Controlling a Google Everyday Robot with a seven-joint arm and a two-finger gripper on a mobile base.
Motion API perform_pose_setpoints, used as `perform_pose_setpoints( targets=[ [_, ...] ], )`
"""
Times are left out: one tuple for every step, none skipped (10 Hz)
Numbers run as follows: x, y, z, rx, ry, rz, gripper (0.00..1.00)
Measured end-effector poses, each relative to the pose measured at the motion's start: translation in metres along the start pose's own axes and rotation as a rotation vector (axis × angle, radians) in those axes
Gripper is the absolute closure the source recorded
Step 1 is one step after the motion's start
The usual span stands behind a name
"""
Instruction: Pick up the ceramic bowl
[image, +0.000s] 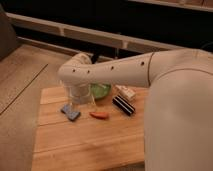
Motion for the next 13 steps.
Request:
perform_pose_setpoints(
  targets=[
    [0.0000,0.0000,0.0000,0.000,0.000,0.000,0.35],
    [0.0000,0.0000,0.0000,0.000,0.000,0.000,0.35],
    [0.0000,0.0000,0.0000,0.000,0.000,0.000,0.35],
    [0.0000,0.0002,0.0000,0.000,0.000,0.000,0.35],
    [0.0000,0.0002,0.0000,0.000,0.000,0.000,0.35],
    [0.0000,0.0002,0.0000,0.000,0.000,-0.001,0.35],
    [0.0000,0.0002,0.0000,0.000,0.000,0.000,0.35],
    [0.0000,0.0003,0.0000,0.000,0.000,-0.001,0.35],
    [0.0000,0.0002,0.0000,0.000,0.000,0.000,0.35],
    [0.0000,0.0002,0.0000,0.000,0.000,-0.001,0.35],
    [0.0000,0.0002,0.0000,0.000,0.000,-0.001,0.35],
    [-0.0003,0.0001,0.0002,0.002,-0.002,-0.003,0.35],
    [-0.0012,-0.0002,0.0000,0.006,-0.007,-0.007,0.35]
  ],
)
